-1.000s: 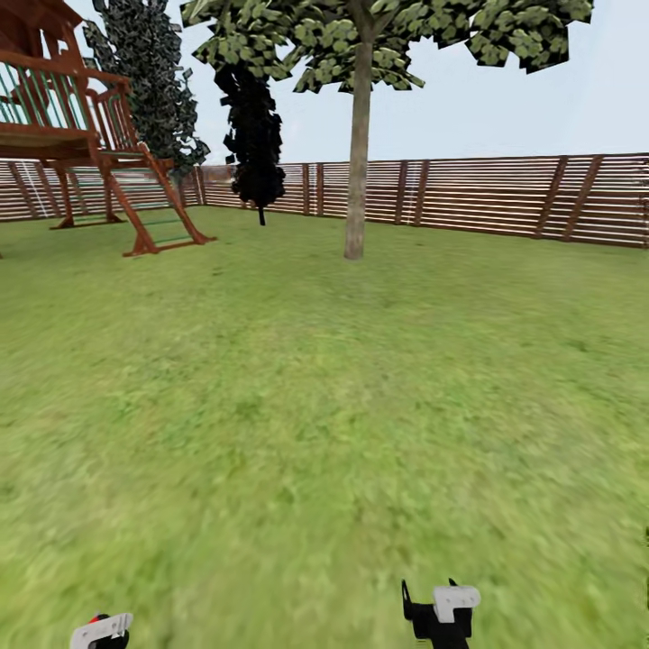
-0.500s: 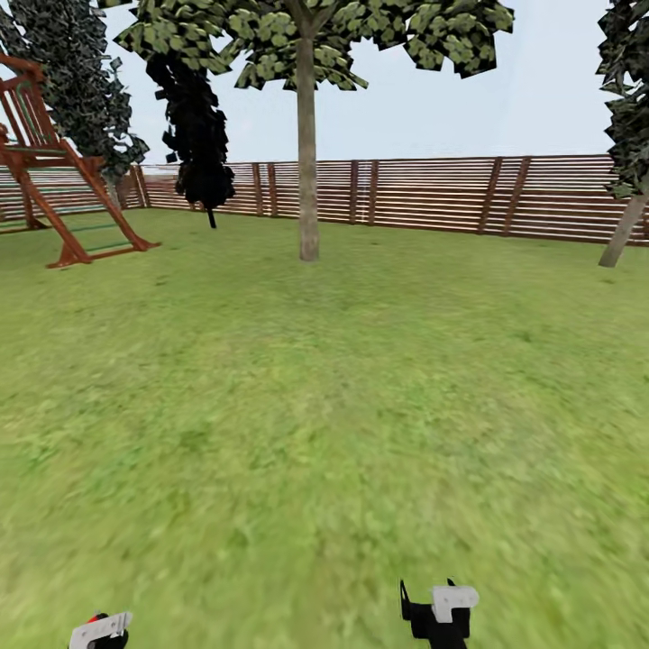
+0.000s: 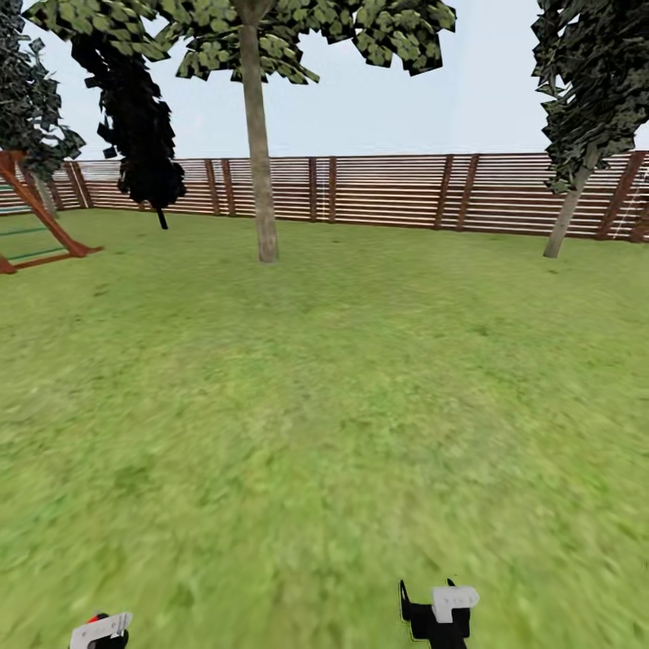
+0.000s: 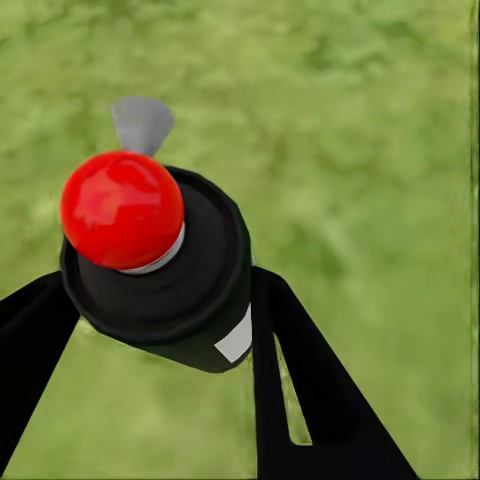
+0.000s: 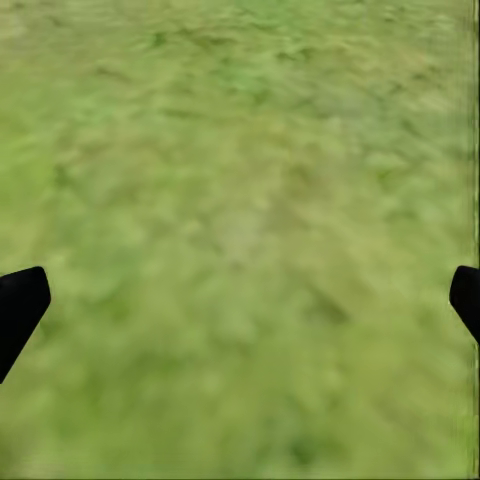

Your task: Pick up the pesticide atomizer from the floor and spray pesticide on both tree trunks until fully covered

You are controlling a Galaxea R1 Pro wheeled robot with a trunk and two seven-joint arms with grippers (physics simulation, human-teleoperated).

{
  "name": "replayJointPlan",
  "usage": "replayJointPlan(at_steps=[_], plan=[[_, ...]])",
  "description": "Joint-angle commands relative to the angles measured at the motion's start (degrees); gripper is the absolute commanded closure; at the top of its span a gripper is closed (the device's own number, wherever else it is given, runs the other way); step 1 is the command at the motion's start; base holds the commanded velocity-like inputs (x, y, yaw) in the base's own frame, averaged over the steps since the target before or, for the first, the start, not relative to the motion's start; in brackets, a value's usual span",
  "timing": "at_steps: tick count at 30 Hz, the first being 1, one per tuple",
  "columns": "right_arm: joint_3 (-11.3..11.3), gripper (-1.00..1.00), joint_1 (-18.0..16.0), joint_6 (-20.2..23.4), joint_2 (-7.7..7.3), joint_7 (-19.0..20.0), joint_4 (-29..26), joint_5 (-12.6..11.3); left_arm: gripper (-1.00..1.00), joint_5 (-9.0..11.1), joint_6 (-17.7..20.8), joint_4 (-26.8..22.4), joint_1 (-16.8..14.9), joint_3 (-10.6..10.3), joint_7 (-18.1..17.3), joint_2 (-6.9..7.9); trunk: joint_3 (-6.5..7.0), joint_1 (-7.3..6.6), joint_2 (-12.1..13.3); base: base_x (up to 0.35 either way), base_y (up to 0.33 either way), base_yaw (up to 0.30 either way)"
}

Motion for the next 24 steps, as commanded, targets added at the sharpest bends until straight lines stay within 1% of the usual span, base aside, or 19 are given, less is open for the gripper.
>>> replayJointPlan(at_steps=[1, 7, 14, 17, 22, 24], plan=[[-0.2, -1.00, 0.0, -0.1, 0.03, -0.4, 0.1, 0.6, 1.00, 0.6, -0.1, 0.0, 0.0, 0.2, -0.6, 0.02, -0.09, 0.02, 0.0, 0.312, -0.122, -0.244], [-0.2, -1.00, 0.0, -0.1, 0.03, -0.4, 0.1, 0.6, 1.00, 0.7, -0.1, 0.0, 0.0, 0.3, -0.6, 0.06, -0.28, 0.02, 0.0, 0.314, -0.112, -0.235], [-0.2, -1.00, 0.0, -0.1, 0.04, -0.4, 0.1, 0.7, 1.00, 0.7, -0.1, 0.0, 0.0, 0.3, -0.6, 0.07, -0.30, 0.02, 0.0, 0.337, -0.012, -0.032], [-0.2, -1.00, 0.0, -0.1, 0.04, -0.4, 0.1, 0.7, 1.00, 0.7, -0.1, 0.0, 0.0, 0.3, -0.6, 0.07, -0.30, 0.02, 0.0, 0.340, 0.000, 0.086], [-0.2, -1.00, 0.0, -0.1, 0.03, -0.4, 0.1, 0.7, 1.00, 0.7, -0.1, 0.0, 0.0, 0.2, -0.6, 0.05, -0.30, 0.02, 0.0, 0.340, 0.000, 0.248], [-0.2, -1.00, 0.0, -0.1, 0.03, -0.4, 0.1, 0.7, 1.00, 0.7, -0.1, 0.0, 0.0, 0.2, -0.6, 0.02, -0.30, 0.02, 0.0, 0.340, 0.000, 0.142]])
